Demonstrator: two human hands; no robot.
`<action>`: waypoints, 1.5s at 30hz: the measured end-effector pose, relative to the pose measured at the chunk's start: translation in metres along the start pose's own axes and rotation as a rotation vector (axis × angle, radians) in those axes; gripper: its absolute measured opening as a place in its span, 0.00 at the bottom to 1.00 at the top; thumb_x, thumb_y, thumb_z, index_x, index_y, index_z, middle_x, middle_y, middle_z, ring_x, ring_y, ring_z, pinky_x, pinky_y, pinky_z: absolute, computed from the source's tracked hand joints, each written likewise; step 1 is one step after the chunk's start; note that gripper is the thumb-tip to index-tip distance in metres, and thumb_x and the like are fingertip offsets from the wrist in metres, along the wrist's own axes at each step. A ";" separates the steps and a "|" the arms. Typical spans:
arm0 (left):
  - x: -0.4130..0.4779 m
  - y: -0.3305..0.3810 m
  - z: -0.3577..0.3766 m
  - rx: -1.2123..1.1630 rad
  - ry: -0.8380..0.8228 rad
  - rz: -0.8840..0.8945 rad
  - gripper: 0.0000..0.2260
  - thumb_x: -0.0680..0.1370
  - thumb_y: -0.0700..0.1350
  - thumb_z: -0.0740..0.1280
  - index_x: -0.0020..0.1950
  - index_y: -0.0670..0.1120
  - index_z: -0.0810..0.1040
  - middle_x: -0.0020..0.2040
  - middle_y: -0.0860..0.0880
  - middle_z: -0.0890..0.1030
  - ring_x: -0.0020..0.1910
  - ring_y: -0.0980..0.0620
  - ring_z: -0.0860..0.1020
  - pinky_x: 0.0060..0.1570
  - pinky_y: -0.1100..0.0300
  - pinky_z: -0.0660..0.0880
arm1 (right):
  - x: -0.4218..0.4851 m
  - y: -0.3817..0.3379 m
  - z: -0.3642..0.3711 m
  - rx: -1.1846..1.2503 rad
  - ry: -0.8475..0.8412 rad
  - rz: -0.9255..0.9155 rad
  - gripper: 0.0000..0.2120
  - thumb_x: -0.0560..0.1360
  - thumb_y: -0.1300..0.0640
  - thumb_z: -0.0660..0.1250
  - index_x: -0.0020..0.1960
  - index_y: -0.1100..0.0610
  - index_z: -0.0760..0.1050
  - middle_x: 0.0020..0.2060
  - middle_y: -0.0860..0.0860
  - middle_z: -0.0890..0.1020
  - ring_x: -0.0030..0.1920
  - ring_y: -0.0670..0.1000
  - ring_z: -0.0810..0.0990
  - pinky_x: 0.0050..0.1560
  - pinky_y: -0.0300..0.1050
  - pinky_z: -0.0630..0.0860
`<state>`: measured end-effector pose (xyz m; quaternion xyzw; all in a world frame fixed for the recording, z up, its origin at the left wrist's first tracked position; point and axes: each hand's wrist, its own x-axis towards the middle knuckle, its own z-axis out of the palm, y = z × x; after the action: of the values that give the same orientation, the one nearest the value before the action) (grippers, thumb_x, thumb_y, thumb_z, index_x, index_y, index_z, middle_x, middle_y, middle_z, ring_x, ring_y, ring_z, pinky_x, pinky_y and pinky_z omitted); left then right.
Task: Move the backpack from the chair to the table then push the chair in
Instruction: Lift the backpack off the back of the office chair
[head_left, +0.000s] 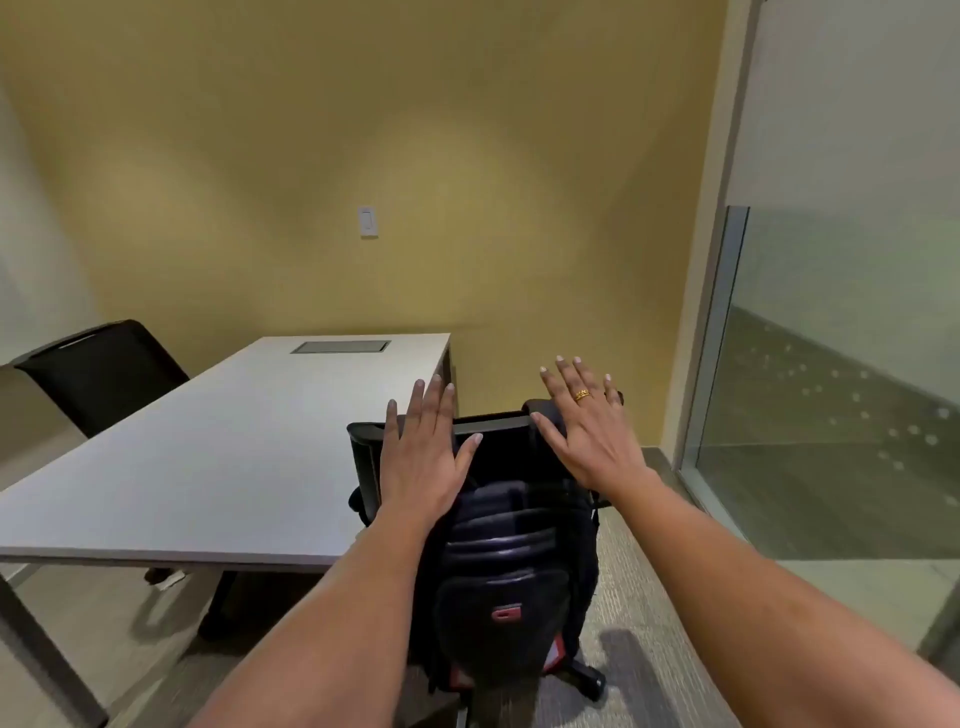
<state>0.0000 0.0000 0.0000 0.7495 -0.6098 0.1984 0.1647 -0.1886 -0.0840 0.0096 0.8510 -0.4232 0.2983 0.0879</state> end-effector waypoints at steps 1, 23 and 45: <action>0.004 0.000 0.003 0.019 0.009 -0.001 0.31 0.77 0.63 0.42 0.75 0.49 0.41 0.77 0.50 0.42 0.74 0.52 0.37 0.71 0.49 0.35 | 0.003 0.005 0.002 -0.012 -0.009 -0.011 0.28 0.79 0.42 0.49 0.74 0.52 0.48 0.75 0.53 0.52 0.74 0.51 0.45 0.70 0.51 0.38; 0.054 -0.010 0.067 0.051 -0.054 -0.131 0.35 0.73 0.65 0.37 0.73 0.49 0.59 0.74 0.49 0.63 0.74 0.50 0.57 0.72 0.48 0.51 | 0.092 0.099 0.070 0.165 -0.476 -0.671 0.35 0.72 0.32 0.55 0.73 0.48 0.54 0.74 0.50 0.59 0.73 0.47 0.53 0.72 0.52 0.49; 0.053 -0.002 0.065 0.019 0.036 -0.186 0.22 0.75 0.57 0.52 0.55 0.46 0.78 0.53 0.47 0.83 0.54 0.46 0.79 0.58 0.49 0.72 | 0.107 0.123 0.062 0.207 -0.373 -0.845 0.31 0.67 0.33 0.65 0.56 0.58 0.68 0.50 0.53 0.76 0.51 0.49 0.67 0.51 0.38 0.62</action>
<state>0.0179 -0.0761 -0.0298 0.8007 -0.5325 0.2017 0.1862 -0.2075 -0.2578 0.0093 0.9920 -0.0166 0.1192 0.0391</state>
